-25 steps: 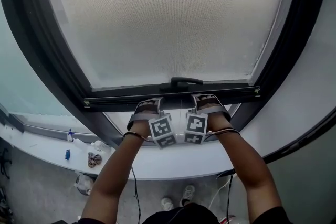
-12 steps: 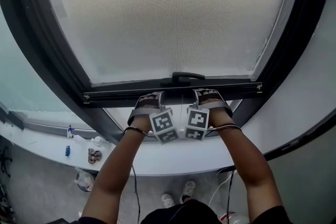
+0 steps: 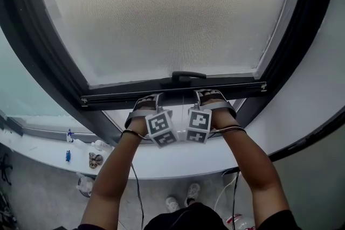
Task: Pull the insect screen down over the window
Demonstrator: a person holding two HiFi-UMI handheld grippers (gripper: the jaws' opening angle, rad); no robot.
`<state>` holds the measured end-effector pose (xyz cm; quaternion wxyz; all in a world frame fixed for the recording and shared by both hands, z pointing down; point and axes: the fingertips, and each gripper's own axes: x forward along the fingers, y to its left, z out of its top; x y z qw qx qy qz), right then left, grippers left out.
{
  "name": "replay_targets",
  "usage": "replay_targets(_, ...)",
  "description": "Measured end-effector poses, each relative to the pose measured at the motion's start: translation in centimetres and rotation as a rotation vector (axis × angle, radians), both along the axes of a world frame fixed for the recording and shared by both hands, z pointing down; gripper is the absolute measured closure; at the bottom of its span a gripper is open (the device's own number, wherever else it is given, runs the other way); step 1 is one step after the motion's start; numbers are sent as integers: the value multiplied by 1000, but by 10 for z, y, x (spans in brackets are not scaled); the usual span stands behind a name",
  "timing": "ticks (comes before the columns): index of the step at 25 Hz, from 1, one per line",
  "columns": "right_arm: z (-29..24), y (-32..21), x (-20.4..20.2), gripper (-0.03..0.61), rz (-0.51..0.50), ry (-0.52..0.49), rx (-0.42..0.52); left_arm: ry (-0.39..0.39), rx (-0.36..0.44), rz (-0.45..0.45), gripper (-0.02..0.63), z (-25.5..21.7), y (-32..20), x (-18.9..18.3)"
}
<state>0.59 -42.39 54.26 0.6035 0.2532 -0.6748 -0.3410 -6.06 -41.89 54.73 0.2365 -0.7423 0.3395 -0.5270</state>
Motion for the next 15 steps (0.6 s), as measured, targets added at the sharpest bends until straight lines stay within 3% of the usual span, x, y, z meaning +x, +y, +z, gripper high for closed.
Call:
replay_targets(8, 2, 0, -1, 334, 1, 9, -8, -36, -53, 6, 339, 2, 7, -5)
replay_targets(15, 0, -2, 0, 334, 2, -1, -16, -25, -14, 6, 339, -1, -1, 0)
